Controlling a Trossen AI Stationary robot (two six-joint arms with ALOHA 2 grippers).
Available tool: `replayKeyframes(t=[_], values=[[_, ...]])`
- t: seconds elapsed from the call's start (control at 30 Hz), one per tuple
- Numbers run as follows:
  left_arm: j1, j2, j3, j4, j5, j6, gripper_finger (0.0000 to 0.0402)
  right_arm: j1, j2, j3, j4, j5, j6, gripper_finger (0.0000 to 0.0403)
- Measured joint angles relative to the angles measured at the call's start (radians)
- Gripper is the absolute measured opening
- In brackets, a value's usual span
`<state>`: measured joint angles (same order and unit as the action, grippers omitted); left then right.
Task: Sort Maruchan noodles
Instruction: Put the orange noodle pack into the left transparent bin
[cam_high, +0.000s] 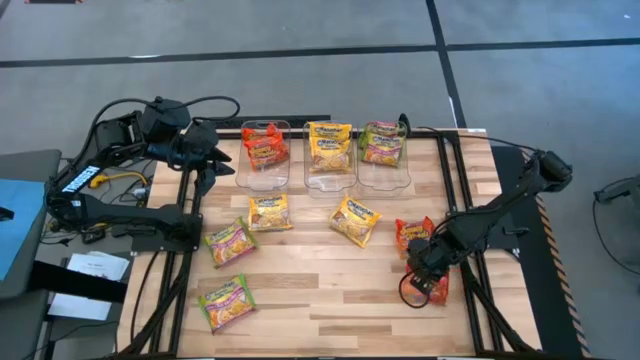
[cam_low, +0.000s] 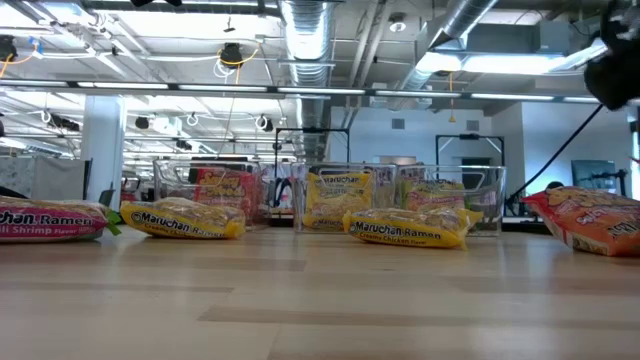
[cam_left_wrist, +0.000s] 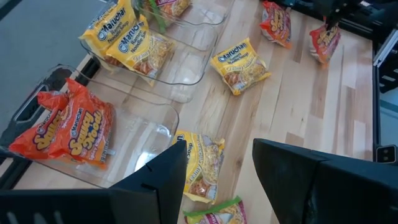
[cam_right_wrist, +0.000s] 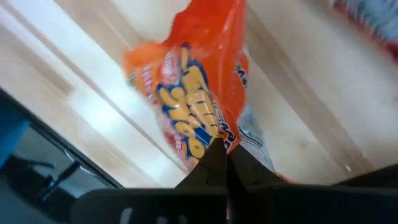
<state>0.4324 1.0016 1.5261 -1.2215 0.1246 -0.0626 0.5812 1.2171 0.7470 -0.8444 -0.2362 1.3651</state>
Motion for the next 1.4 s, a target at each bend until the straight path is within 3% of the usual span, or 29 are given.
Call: replayKeyframes(t=[0.53,0.8,1.1,1.4], values=[[0.000,0.006,0.001,0.001,0.001,-0.055,0.0172,-0.062,0.000,0.230,-0.094,0.333,-0.121,0.0003],[0.000,0.085,0.002,0.043,0.007,-0.204,0.0172,-0.225,0.000,0.299,-0.092,0.370,-0.310,0.0003],[0.000,0.231,0.002,0.183,0.057,-0.138,0.0172,-0.458,0.000,0.386,-0.087,0.370,-0.546,0.0003],[0.000,0.377,0.001,0.339,0.153,-0.053,0.0172,-0.598,0.000,0.453,0.002,0.369,-0.673,0.0003]])
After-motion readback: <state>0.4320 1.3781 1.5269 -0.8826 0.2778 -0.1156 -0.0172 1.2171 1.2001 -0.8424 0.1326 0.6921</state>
